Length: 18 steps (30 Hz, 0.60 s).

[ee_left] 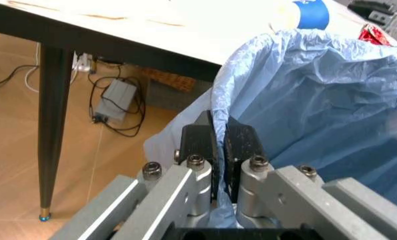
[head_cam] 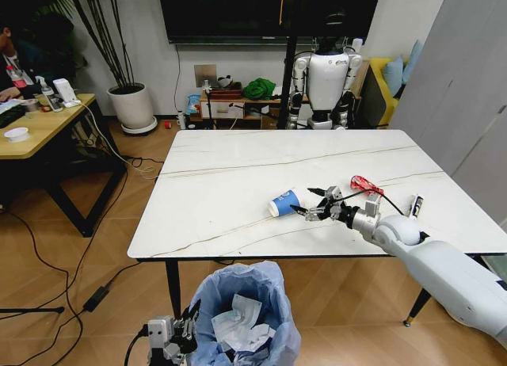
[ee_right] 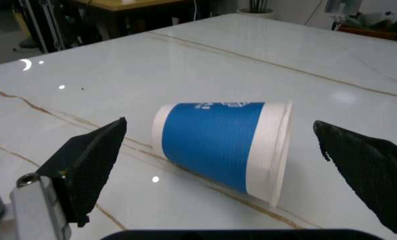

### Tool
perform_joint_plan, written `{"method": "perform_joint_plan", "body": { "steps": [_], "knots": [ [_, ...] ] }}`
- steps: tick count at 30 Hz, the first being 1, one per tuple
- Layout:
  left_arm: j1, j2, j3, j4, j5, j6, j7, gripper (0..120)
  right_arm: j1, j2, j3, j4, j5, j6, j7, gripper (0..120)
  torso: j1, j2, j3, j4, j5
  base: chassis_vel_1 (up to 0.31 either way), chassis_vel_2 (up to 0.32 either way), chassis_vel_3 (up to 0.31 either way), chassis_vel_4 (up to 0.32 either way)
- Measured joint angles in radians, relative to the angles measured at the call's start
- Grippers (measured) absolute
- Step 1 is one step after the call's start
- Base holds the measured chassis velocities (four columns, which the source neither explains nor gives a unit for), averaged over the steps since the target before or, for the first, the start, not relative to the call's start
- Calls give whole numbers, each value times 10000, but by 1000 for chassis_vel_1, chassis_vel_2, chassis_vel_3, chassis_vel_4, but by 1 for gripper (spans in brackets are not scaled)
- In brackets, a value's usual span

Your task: Pick up the trash bin and place the trash from the table into it.

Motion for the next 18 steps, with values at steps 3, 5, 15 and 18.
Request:
{"method": "perform_joint_plan", "body": {
  "steps": [3,5,15,18],
  "knots": [
    [-38,-32,10,41,-20,4,-8,0,61,163,-54,-394,-127,49,-158,100,-1,0,0,0,1,0,0,0,0],
    [-50,-39,-2,61,-51,9,-17,0,189,366,-130,-862,-219,88,-302,100,0,0,0,1,1,0,0,0,0],
    [-92,-116,-96,142,-109,13,-30,0,721,777,-589,-1917,-378,260,-652,100,0,0,0,2,0,0,0,0,0],
    [-120,-129,-94,164,-118,15,-35,0,729,781,-636,-1883,-378,284,-690,100,0,1,0,2,1,0,0,0,0]
  ]
}}
